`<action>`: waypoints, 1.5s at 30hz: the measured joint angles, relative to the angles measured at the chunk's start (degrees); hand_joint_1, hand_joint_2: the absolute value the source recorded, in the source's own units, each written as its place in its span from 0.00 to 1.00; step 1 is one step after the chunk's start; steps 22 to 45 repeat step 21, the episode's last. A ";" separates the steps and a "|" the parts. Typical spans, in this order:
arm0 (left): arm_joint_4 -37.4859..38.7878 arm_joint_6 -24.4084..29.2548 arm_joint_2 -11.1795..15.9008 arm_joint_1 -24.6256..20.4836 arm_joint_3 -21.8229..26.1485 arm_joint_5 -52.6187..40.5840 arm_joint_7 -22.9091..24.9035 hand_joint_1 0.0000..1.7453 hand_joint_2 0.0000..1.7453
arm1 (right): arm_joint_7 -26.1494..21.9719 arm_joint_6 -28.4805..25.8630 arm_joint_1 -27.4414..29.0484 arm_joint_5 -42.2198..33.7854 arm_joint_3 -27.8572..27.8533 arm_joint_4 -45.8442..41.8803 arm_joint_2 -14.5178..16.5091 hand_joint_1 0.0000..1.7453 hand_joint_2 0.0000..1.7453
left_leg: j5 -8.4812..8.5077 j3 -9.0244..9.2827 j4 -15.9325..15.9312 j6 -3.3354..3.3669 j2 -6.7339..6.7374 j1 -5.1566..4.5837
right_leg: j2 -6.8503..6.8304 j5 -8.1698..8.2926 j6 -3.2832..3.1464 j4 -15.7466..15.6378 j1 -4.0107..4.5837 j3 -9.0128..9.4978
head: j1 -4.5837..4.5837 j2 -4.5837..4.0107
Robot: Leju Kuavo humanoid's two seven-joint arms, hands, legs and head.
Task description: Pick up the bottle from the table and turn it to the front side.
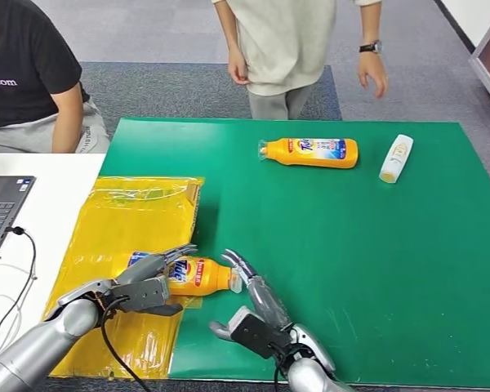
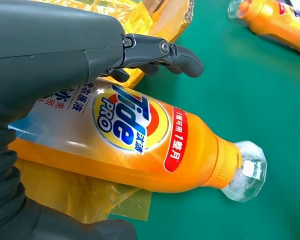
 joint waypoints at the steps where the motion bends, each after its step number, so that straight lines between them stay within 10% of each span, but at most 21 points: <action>1: 0.14 0.06 -0.08 0.06 0.18 -0.22 -0.11 0.06 1.00 | 0.07 0.00 0.00 -0.05 0.02 0.07 0.00 0.00 1.00 | -0.01 0.00 0.00 0.00 0.00 0.00 | 0.00 0.00 0.00 0.00 0.00 0.00 | 0.00 0.00; 13: -0.34 5.30 -1.11 2.43 2.51 -6.70 -1.65 0.00 1.00 | 0.69 -0.45 0.47 0.28 0.30 0.36 -0.03 0.00 1.00 | 0.02 0.04 0.00 -0.03 0.00 0.00 | 0.00 0.04 -0.02 0.00 0.00 -0.01 | -0.01 0.00; 21: -14.77 10.34 -3.51 11.74 7.10 -5.61 -7.19 0.00 1.00 | 0.50 -1.81 4.43 2.00 -0.42 -1.48 -0.76 0.00 1.00 | -0.11 -0.07 0.01 0.08 0.00 -0.02 | 0.00 -0.05 0.09 -0.01 -0.03 -0.07 | 0.00 0.00; 45: -14.77 10.34 -3.51 11.74 7.10 -5.61 -7.19 0.00 1.00 | 0.50 -1.81 4.43 2.00 -0.42 -1.48 -0.76 0.00 1.00 | -0.11 -0.07 0.01 0.08 0.00 -0.02 | 0.00 -0.05 0.09 -0.01 -0.03 -0.07 | 0.00 0.00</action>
